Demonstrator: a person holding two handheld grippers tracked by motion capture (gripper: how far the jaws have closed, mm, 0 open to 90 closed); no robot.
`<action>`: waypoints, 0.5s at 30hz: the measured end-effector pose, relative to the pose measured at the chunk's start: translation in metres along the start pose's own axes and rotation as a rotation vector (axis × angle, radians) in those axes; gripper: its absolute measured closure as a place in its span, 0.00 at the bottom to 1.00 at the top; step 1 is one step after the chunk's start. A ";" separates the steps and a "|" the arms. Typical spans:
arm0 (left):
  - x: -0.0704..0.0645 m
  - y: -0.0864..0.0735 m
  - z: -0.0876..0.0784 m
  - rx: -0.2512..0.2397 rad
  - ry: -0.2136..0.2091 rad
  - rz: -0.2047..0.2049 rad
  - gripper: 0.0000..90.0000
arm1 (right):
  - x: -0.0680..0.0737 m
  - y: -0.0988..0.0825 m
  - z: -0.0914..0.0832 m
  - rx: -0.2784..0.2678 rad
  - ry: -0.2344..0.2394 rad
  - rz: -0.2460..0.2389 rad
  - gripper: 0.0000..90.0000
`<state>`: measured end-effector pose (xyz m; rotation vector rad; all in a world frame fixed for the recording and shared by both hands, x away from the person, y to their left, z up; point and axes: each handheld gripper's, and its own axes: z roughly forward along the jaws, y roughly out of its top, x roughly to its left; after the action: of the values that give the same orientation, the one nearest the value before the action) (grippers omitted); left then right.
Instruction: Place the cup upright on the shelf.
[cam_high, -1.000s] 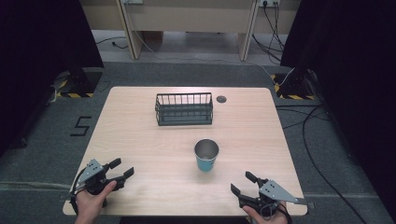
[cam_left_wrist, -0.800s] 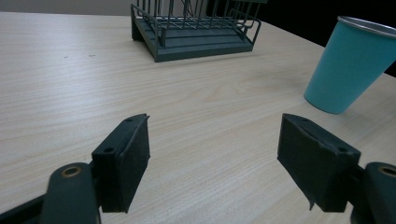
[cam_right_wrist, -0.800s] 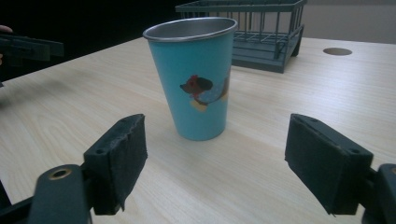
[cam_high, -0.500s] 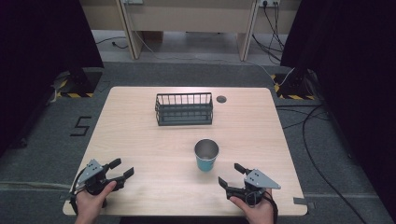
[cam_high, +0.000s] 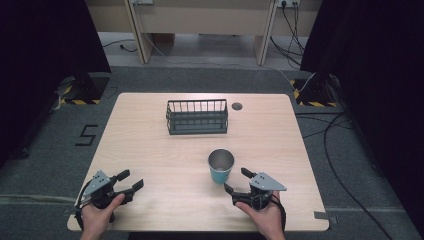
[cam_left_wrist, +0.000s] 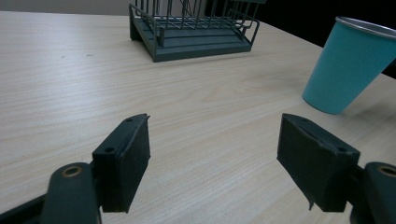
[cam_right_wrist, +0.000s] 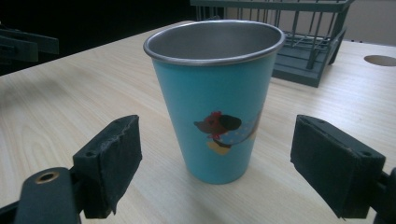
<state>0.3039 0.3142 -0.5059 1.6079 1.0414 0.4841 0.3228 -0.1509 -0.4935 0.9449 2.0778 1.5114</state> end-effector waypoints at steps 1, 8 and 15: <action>0.000 0.000 0.000 -0.001 0.000 -0.001 0.28 | 0.000 0.000 0.002 0.003 0.003 0.004 0.19; 0.000 0.000 0.000 -0.002 -0.001 0.000 0.28 | -0.002 0.004 0.017 0.013 0.003 0.002 0.18; 0.000 0.000 0.000 -0.003 -0.001 0.001 0.28 | -0.001 0.005 0.029 0.024 0.004 0.002 0.18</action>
<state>0.3039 0.3146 -0.5056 1.6061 1.0389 0.4844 0.3445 -0.1311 -0.4989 0.9540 2.1023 1.4938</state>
